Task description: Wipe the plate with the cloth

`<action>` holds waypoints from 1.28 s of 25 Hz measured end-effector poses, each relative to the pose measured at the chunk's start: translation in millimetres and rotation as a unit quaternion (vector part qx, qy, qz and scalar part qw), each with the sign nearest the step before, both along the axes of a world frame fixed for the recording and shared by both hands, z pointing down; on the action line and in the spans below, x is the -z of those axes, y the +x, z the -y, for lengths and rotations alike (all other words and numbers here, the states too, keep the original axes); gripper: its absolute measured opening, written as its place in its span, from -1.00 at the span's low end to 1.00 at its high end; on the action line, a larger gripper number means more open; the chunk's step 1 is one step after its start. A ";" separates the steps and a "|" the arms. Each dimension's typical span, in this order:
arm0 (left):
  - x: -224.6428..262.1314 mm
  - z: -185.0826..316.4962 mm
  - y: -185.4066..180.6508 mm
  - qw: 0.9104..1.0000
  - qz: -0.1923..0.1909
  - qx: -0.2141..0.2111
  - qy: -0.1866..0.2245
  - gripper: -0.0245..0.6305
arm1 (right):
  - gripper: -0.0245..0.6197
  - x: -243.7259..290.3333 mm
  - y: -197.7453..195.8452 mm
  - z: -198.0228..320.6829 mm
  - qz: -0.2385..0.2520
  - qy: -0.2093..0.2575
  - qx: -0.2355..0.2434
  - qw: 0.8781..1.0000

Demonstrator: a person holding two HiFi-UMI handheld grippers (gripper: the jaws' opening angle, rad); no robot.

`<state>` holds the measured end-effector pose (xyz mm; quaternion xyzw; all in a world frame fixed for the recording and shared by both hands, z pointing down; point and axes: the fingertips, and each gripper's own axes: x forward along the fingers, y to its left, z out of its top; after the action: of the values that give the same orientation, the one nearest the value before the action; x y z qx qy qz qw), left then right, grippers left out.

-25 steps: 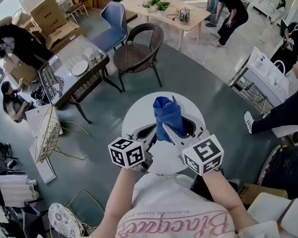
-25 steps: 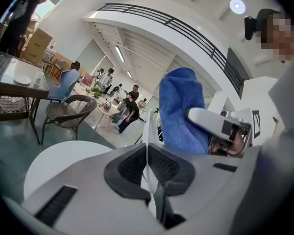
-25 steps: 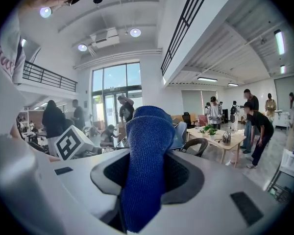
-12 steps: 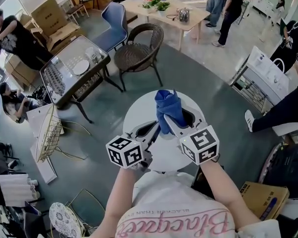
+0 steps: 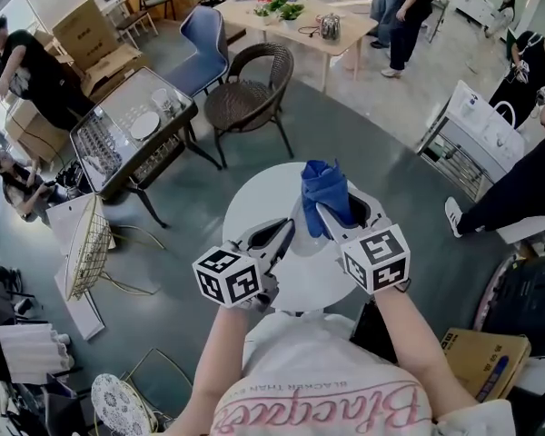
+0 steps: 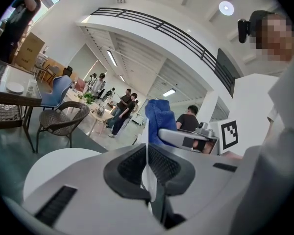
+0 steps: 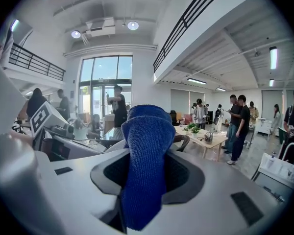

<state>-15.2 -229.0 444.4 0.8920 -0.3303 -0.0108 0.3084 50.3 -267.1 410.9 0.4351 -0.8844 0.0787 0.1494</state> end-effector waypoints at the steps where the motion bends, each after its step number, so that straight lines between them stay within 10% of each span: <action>1: 0.7 0.2 0.2 1.000 0.000 0.000 0.001 -0.87 | -0.42 -0.8 4.5 0.9 -0.002 -0.001 -0.006 1.000; 13: 9.5 2.2 -12.2 1.000 -0.005 0.025 0.006 -0.87 | -0.42 -6.4 47.1 -4.5 -0.009 -0.015 -0.071 0.997; 32: 31.4 11.1 -17.8 0.995 -0.085 0.057 -0.013 -0.87 | -0.42 3.8 -52.0 -55.0 0.010 -0.010 0.066 0.998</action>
<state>-32.9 -240.1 413.0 0.8636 -0.3531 -0.0999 0.3458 -1.7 -212.1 407.2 0.3730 -0.9121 0.0817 0.1495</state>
